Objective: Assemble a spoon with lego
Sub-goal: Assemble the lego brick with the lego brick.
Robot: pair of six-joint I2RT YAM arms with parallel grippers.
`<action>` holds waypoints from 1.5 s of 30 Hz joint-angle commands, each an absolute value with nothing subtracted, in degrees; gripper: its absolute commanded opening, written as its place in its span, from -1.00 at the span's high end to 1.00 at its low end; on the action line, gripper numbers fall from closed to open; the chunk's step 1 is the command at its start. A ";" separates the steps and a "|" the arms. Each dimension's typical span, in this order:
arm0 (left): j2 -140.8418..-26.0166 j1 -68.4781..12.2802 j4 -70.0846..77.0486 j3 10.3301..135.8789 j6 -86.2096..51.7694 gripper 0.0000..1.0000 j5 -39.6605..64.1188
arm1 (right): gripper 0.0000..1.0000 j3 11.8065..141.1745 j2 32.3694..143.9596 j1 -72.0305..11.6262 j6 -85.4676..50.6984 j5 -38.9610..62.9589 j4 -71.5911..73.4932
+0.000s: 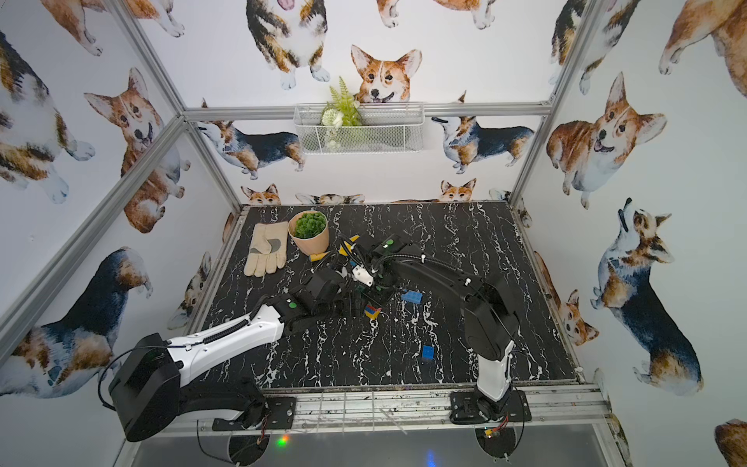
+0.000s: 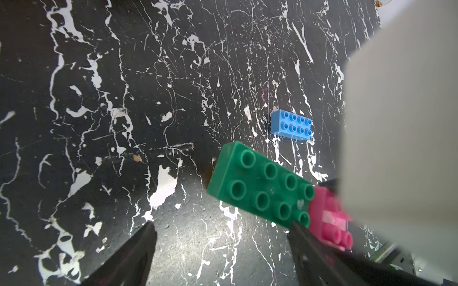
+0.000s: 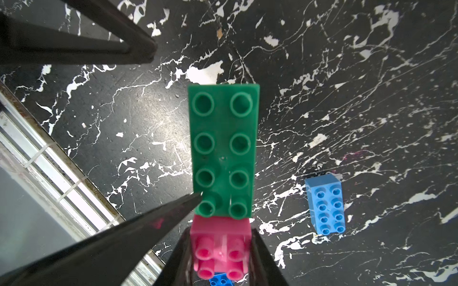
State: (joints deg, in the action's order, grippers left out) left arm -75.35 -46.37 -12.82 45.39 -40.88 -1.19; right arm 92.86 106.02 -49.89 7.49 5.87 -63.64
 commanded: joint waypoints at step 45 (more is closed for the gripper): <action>-73.19 -45.33 -10.46 42.71 -40.52 -0.73 0.17 | 0.12 105.56 114.61 -51.72 6.42 5.45 -73.12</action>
State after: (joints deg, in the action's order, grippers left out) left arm -73.56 -45.36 -12.91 42.96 -41.39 -1.39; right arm 105.06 114.37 -51.33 5.74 4.23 -72.75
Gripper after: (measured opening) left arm 0.864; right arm 0.436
